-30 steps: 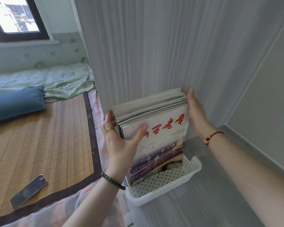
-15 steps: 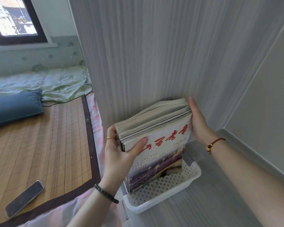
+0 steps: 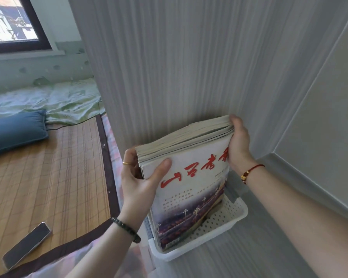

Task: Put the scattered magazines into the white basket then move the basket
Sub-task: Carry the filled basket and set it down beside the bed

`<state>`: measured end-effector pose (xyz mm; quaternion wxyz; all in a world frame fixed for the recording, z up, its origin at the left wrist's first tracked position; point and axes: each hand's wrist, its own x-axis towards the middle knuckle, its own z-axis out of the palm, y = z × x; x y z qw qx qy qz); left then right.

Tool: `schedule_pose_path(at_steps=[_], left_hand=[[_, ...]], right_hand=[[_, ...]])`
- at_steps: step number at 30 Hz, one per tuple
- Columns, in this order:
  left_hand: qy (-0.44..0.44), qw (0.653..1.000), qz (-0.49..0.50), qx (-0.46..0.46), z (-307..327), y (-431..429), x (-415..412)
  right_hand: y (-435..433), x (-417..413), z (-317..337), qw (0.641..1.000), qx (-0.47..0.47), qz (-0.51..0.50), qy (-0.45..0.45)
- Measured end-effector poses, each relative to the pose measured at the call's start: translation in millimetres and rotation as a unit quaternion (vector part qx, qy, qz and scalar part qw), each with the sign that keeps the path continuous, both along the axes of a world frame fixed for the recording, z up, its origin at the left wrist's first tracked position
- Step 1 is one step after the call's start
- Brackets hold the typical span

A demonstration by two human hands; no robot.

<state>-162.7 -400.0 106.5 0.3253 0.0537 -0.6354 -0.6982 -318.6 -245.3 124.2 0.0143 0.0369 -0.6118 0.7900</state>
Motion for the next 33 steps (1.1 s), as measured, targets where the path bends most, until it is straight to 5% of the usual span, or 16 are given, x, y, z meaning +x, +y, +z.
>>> schedule_pose_path(at_steps=[8,17,25,33], left_hand=[[-0.023,0.998,-0.028,-0.056,2,-11,-8],[-0.014,0.973,0.129,-0.192,3,1,-8],[-0.019,0.969,0.139,-0.204,6,1,-4],[-0.023,0.962,0.144,-0.230,2,1,-4]], right_hand=[[12,-1,3,0.995,0.071,0.052,0.052],[13,11,14,0.992,0.114,0.036,0.042],[18,9,26,0.985,0.125,0.103,-0.062],[23,4,23,0.979,0.176,0.105,-0.010]])
